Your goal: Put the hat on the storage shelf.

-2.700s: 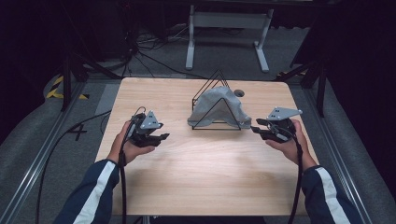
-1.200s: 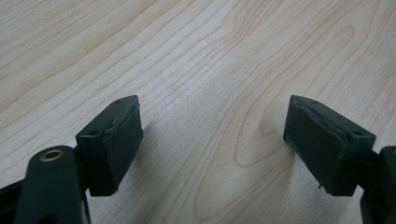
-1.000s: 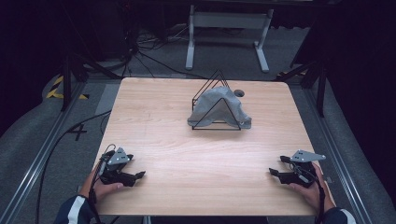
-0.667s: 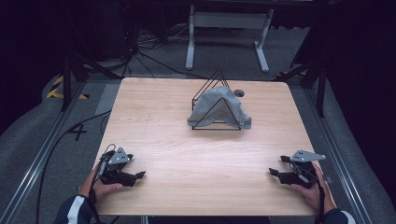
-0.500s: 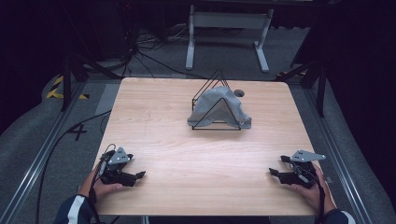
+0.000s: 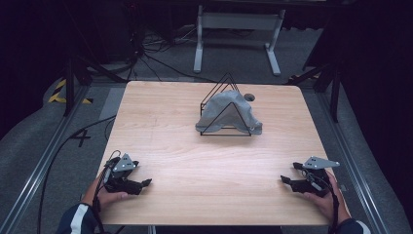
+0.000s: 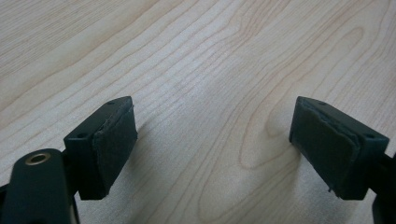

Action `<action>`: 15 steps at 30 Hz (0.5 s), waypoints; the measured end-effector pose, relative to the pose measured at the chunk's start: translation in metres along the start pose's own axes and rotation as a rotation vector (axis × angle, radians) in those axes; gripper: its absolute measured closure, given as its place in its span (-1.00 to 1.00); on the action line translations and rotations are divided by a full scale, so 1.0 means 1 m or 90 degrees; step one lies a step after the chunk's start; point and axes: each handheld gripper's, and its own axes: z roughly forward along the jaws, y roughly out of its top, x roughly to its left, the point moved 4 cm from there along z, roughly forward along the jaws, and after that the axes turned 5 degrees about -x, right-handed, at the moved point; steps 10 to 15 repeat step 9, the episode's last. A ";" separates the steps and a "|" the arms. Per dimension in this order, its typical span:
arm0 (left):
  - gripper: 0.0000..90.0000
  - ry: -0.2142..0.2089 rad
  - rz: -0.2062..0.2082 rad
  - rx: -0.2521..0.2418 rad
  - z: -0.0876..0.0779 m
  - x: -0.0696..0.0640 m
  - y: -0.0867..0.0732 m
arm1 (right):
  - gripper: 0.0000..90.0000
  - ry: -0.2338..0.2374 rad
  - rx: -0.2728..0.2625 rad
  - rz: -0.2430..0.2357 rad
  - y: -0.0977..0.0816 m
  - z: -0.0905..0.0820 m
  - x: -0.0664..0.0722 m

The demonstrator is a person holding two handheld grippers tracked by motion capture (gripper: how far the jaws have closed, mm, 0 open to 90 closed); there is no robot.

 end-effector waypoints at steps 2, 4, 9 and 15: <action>-0.66 0.000 0.002 0.001 0.000 0.000 0.000 | -0.51 0.000 0.000 0.000 0.000 0.000 0.000; -0.66 -0.001 -0.001 0.001 0.000 0.000 0.000 | -0.51 0.000 0.000 -0.001 0.000 0.000 0.000; -0.66 0.000 -0.003 -0.002 0.001 0.000 0.000 | -0.51 -0.001 0.000 0.000 0.000 0.000 0.000; -0.66 0.000 -0.003 -0.002 0.001 0.000 0.000 | -0.51 -0.001 0.000 0.000 0.000 0.000 0.000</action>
